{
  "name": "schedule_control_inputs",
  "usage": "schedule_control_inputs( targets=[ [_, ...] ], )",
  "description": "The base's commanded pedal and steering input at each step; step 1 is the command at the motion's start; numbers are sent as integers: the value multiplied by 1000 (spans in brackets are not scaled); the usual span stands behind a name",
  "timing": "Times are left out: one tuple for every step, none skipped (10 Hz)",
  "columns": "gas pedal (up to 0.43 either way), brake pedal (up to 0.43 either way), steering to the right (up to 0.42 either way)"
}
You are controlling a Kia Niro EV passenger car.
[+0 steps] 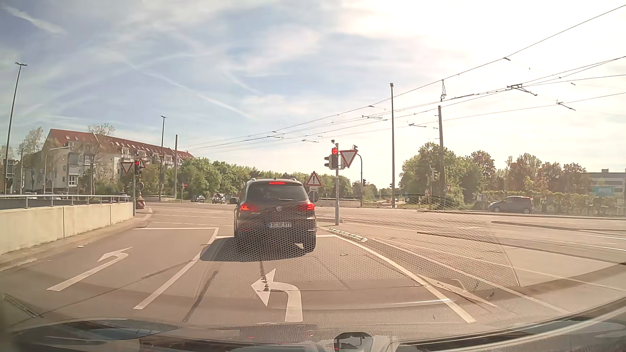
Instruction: Follow the waypoints while adhering to traffic rules and regulations
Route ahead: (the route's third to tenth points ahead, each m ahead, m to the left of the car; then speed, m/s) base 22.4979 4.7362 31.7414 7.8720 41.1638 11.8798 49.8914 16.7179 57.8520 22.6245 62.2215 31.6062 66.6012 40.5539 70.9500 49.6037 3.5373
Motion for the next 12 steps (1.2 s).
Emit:
schedule_control_inputs(
  targets=[
    [0,201,-73],
    [0,207,-72],
    [0,201,-72],
    [0,201,-73],
    [0,195,-73],
    [0,195,-73],
    [0,195,-73],
    [0,189,-74],
    [0,189,-74],
    [0,189,-75],
    [0,183,-75],
    [0,177,-75]
  ],
)
